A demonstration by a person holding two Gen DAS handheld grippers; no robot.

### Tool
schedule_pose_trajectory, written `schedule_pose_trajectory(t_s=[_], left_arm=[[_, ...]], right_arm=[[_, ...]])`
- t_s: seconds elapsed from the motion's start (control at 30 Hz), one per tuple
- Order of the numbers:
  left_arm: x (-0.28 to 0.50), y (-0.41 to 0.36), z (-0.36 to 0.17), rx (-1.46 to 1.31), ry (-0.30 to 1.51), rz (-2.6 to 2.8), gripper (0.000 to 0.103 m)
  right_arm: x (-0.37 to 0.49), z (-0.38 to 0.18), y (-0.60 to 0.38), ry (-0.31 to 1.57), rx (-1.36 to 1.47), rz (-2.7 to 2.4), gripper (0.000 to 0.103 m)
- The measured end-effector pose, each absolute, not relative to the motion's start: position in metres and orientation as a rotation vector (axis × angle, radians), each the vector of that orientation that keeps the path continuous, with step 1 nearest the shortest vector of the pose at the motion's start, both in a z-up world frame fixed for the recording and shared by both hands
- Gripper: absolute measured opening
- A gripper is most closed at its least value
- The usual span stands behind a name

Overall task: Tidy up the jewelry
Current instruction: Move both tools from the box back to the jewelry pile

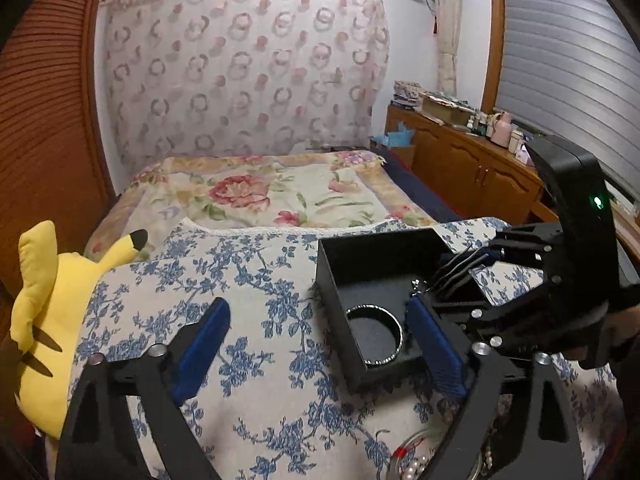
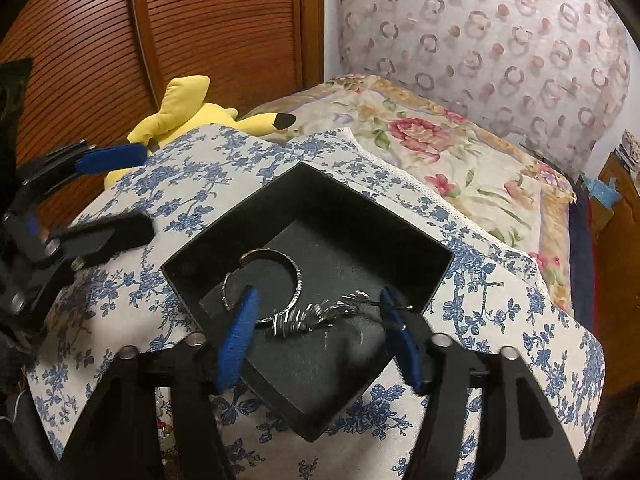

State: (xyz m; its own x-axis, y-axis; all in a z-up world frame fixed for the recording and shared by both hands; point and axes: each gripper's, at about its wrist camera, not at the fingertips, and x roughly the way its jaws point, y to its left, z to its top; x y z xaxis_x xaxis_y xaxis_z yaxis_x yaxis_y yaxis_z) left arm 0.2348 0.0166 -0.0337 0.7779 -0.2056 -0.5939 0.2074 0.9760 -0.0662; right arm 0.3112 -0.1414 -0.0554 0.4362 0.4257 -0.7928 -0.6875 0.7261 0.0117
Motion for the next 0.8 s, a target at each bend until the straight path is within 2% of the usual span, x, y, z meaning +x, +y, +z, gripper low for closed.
schedule_pose_trajectory(t_s=[0.2,0.8], left_arm=[[0.216,0.019,-0.040,0.006,0.626,-0.224,0.095],[0.152,0.025,-0.049,-0.011,0.628,-0.227,0.095]], right_arm=[[0.304,-0.046,-0.151,0.847,-0.319,0.691,0.069],[0.246,-0.011,-0.221,0.744,-0.161,0.569,0.069]])
